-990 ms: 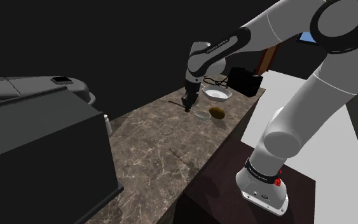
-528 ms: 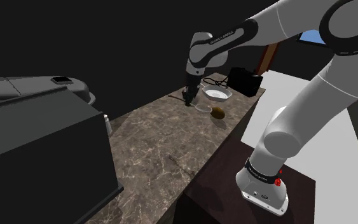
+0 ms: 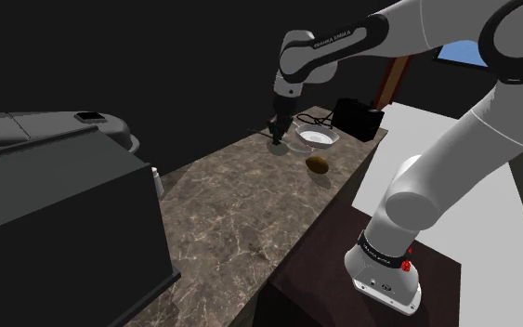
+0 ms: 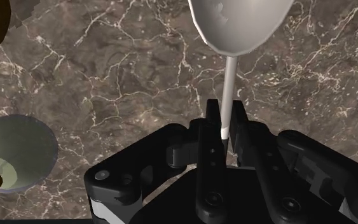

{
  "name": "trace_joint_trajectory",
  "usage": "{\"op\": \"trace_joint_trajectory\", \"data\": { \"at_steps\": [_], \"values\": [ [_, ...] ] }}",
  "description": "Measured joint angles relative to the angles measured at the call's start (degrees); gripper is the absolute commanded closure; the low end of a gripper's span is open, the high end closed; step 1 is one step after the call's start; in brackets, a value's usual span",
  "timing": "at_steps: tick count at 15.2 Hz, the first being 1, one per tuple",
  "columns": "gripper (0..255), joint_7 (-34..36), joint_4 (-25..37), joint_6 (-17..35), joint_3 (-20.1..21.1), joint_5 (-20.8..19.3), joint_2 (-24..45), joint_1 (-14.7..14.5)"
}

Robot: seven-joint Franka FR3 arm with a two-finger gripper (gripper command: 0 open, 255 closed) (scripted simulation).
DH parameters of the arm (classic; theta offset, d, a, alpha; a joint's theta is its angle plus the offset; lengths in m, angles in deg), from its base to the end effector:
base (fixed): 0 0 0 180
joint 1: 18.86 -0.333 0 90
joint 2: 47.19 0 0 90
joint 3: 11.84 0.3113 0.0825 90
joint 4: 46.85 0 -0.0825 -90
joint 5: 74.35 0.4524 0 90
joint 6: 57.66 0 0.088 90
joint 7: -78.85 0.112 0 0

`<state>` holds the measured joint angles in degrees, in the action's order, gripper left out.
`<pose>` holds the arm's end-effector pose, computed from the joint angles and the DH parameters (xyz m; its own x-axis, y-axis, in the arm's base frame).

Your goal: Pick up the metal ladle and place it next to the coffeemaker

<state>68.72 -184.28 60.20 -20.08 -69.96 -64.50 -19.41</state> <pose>0.4988 -0.0617 0.3825 0.9996 0.0141 -0.0252 0.0111 -0.9933 -0.1148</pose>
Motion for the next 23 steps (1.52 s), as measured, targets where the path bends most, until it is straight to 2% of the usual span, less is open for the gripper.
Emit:
{"op": "trace_joint_trajectory", "data": {
  "at_steps": [23],
  "values": [
    [255, 2.1, 14.6, -18.0, 0.5, -0.7, -3.5, 0.0]
  ]
}}
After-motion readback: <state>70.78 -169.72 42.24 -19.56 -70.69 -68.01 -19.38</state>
